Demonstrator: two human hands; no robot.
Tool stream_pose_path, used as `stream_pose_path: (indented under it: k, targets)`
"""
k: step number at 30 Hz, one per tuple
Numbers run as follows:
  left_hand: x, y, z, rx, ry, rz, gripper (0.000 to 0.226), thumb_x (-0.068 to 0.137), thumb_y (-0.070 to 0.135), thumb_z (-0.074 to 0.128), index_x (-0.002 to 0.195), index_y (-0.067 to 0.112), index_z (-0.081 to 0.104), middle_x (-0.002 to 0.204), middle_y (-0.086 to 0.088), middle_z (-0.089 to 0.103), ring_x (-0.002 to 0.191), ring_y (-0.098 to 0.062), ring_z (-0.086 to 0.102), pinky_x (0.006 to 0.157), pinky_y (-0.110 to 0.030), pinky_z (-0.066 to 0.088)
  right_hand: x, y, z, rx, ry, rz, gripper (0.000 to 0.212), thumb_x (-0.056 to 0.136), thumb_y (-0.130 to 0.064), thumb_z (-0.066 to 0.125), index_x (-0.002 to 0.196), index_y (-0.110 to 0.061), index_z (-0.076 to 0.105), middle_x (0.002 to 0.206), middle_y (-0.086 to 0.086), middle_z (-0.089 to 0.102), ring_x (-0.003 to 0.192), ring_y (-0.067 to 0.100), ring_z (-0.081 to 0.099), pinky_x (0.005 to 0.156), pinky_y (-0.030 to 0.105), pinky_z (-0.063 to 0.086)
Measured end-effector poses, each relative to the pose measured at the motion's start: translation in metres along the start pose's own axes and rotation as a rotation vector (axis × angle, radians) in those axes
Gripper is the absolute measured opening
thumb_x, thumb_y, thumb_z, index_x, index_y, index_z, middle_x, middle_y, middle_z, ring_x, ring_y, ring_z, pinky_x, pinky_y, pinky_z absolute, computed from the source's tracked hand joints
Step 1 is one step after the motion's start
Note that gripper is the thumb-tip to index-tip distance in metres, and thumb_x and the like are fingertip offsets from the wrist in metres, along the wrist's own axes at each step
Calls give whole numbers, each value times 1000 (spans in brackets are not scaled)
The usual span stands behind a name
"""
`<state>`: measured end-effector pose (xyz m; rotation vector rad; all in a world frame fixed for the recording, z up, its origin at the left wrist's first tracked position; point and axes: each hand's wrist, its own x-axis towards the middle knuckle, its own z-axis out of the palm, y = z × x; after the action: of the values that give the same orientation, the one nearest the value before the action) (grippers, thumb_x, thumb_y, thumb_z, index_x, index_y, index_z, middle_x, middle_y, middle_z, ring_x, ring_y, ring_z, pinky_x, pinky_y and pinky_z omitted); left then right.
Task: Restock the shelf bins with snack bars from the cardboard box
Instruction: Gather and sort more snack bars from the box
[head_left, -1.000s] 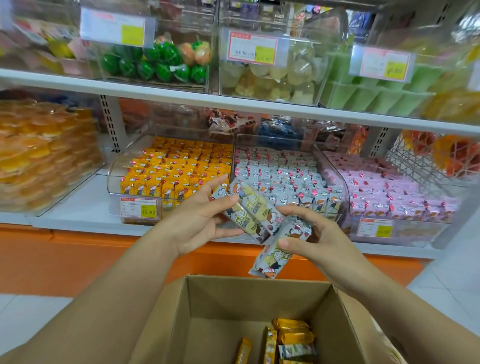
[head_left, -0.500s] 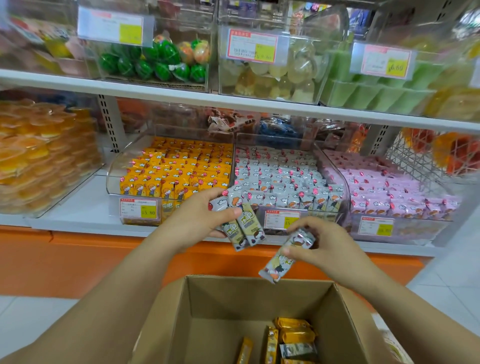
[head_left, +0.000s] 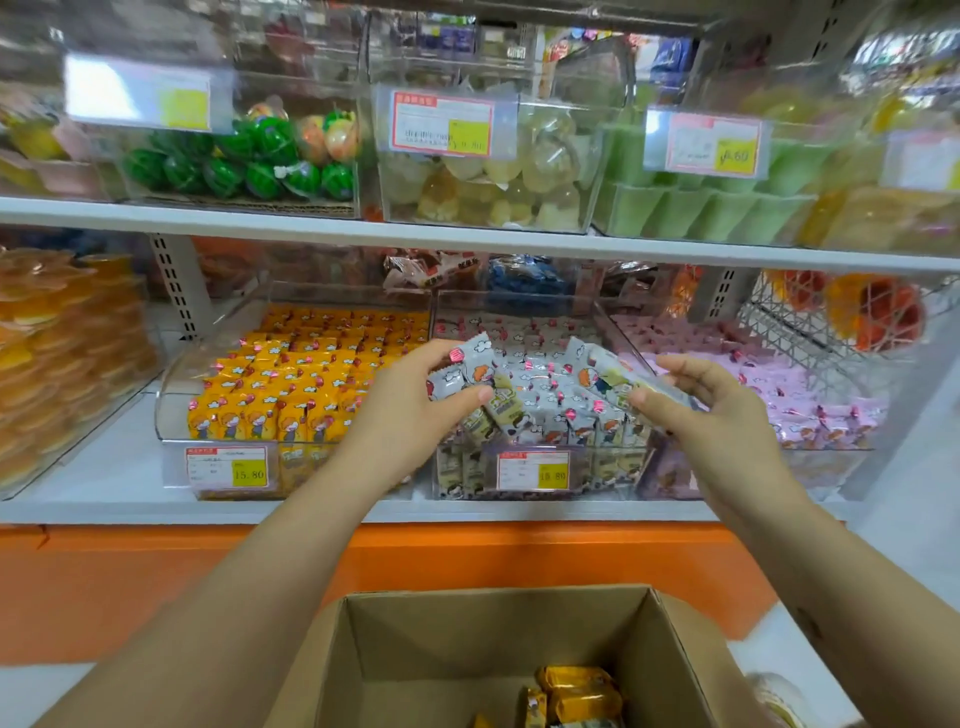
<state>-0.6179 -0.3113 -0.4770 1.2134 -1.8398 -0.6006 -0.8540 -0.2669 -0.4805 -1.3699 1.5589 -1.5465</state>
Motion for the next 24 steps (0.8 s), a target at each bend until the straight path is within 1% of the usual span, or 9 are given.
stream_pose_path:
  k: [2, 4, 6, 10, 15, 19, 21, 22, 24]
  targets:
    - [12, -4, 12, 10, -31, -19, 33, 86, 30, 68, 117, 26, 57, 101, 19, 58, 89, 3, 52, 66, 3, 34, 7, 2, -8, -110, -11, -12, 32, 89, -24, 64, 120, -28, 58, 117, -8, 52, 103, 11, 52, 94, 34, 42]
    - [22, -9, 21, 31, -28, -24, 31, 87, 30, 67, 115, 23, 58, 103, 12, 61, 89, -4, 55, 68, -10, 38, 14, 4, -14, -158, -37, -29, 23, 92, -28, 58, 115, -32, 58, 117, -9, 56, 107, 12, 54, 95, 34, 42]
    - [29, -13, 29, 91, -15, -17, 33, 88, 29, 66, 119, 20, 58, 106, 10, 61, 97, -9, 56, 76, -21, 39, 19, 7, -17, -212, -53, -54, 15, 94, -28, 54, 107, -37, 57, 106, -12, 61, 100, 12, 59, 87, 31, 44]
    - [37, -16, 42, 202, 8, -31, 48, 89, 31, 64, 132, 13, 52, 130, -1, 58, 118, -17, 52, 96, -30, 42, 29, 17, -20, -321, -112, -62, 20, 96, -26, 52, 116, -29, 51, 99, -14, 60, 88, -3, 58, 70, 13, 41]
    - [43, -1, 40, 134, 81, 43, 38, 88, 30, 65, 124, 23, 57, 119, 6, 60, 104, -6, 50, 83, -19, 35, 40, 27, -14, -445, -225, -113, 34, 96, -15, 52, 124, -23, 35, 102, -18, 44, 85, -1, 55, 73, 14, 46]
    - [44, 10, 53, 109, -31, 61, 35, 87, 32, 65, 120, 24, 57, 111, 12, 59, 105, -9, 54, 75, -13, 37, 48, 36, -17, -530, -326, -129, 59, 97, -14, 50, 144, -31, 18, 111, -5, 43, 98, 20, 54, 89, 42, 46]
    - [43, 10, 68, 134, -139, 52, 41, 89, 33, 64, 128, 23, 53, 125, 7, 57, 116, -11, 51, 83, -14, 37, 50, 46, -18, -638, -357, -166, 58, 96, -15, 52, 144, -30, 23, 108, 0, 49, 107, 28, 51, 95, 46, 41]
    - [42, 10, 75, 147, -182, 41, 48, 90, 34, 63, 134, 22, 49, 135, 4, 52, 123, -12, 47, 91, -18, 35, 51, 51, -18, -718, -349, -220, 58, 95, -16, 54, 143, -29, 26, 107, 1, 52, 110, 28, 49, 96, 44, 37]
    - [44, 10, 83, 152, -228, 31, 54, 91, 35, 61, 139, 18, 44, 143, 1, 45, 127, -13, 44, 94, -20, 31, 54, 55, -19, -837, -270, -334, 63, 92, -19, 59, 145, -27, 26, 116, 2, 56, 112, 26, 45, 93, 36, 33]
